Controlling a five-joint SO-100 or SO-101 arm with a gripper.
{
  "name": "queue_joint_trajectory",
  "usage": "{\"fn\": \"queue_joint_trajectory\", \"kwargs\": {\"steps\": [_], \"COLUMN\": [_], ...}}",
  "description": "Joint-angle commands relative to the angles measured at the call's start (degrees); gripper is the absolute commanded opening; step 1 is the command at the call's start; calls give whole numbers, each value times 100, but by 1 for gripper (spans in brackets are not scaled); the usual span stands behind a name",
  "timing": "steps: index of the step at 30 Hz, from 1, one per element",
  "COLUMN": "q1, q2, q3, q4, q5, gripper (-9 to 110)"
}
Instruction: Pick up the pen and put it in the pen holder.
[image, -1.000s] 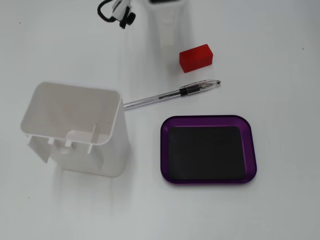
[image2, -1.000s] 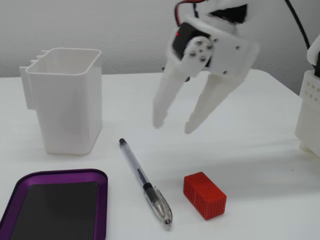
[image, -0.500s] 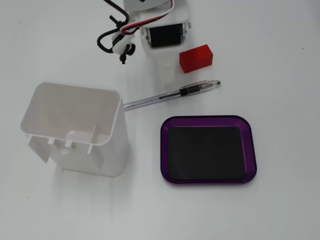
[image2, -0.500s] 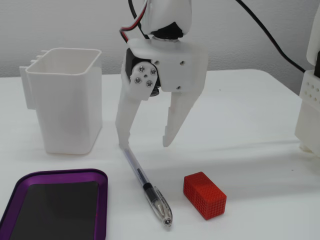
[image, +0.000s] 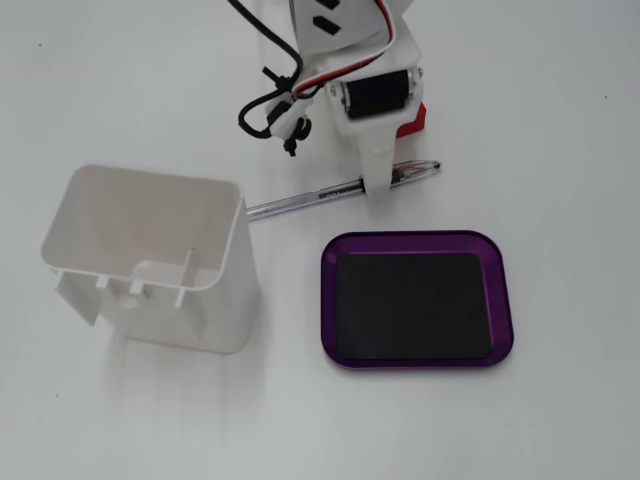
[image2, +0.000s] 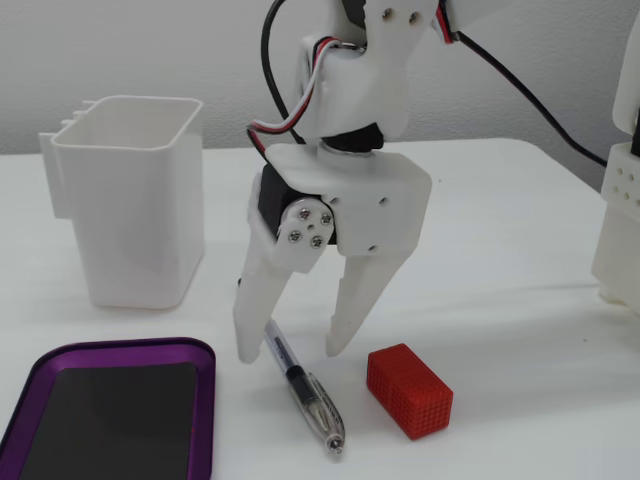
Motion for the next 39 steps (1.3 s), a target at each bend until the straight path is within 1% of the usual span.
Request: {"fn": "queue_joint_trajectory", "kwargs": {"steps": [1, 5, 10, 16, 18, 23, 27, 35, 39], "q1": [9, 9, 18, 18, 18, 9, 9, -9, -18], "q2": [44, 26, 35, -35, -281, -826, -1046, -967, -677], "q3": [9, 88, 545, 668, 659, 475, 149, 26, -237], "q4": [-132, -176, -580, -747, -835, -642, -404, -316, 237], "q5": [-26, -70, -79, -202, -281, -325, -325, -325, -316], "gripper": [19, 19, 19, 19, 17, 6, 0, -1, -1]}}
